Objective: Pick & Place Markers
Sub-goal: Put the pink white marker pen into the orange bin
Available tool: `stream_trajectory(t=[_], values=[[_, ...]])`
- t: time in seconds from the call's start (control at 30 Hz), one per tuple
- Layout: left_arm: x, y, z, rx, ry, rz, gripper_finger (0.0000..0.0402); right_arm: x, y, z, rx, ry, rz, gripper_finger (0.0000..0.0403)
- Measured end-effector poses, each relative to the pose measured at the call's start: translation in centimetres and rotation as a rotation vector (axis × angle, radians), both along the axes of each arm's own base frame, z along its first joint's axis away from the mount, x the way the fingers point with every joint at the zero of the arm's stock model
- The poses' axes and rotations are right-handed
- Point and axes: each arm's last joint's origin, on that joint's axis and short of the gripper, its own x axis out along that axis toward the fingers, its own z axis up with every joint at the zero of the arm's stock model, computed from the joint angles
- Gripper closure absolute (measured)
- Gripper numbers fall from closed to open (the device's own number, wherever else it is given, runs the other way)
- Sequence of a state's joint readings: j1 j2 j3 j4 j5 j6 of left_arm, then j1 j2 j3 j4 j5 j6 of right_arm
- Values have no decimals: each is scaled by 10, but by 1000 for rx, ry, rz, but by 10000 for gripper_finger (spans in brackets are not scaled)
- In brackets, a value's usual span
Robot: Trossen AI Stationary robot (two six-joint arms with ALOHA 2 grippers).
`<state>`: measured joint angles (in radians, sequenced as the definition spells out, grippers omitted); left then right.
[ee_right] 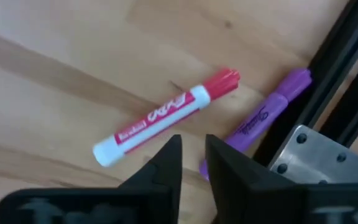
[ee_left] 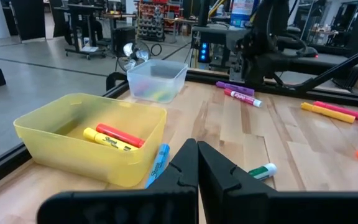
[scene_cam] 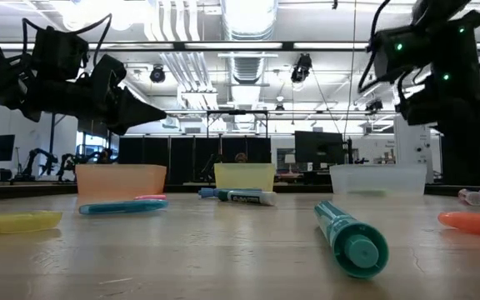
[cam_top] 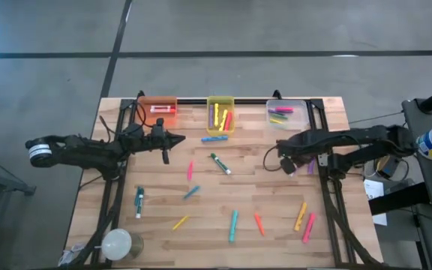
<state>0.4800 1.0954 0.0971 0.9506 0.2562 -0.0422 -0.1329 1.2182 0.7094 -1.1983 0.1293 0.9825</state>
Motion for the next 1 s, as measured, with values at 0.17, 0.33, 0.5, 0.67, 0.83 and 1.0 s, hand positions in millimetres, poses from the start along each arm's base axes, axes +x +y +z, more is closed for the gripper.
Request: stream_trajectory(t=[0.17, 0.33, 0.5, 0.67, 0.83, 1.0], values=[[0, 0, 0, 0, 1, 0, 401, 7, 0, -18, 60, 162, 89, 305], [0, 0, 0, 0, 1, 0, 401, 11, 2, -37, 103, 367, 196, 340], [0, 0, 0, 3, 2, 0, 401, 16, 4, -54, 134, 484, 262, 390], [0, 0, 0, 3, 3, 0, 401, 17, 4, -69, 165, 577, 280, 394], [0, 0, 0, 3, 3, 0, 401, 18, 4, -76, 180, 609, 294, 394], [0, 0, 0, 3, 3, 0, 401, 21, 3, -73, 152, 544, 298, 394]])
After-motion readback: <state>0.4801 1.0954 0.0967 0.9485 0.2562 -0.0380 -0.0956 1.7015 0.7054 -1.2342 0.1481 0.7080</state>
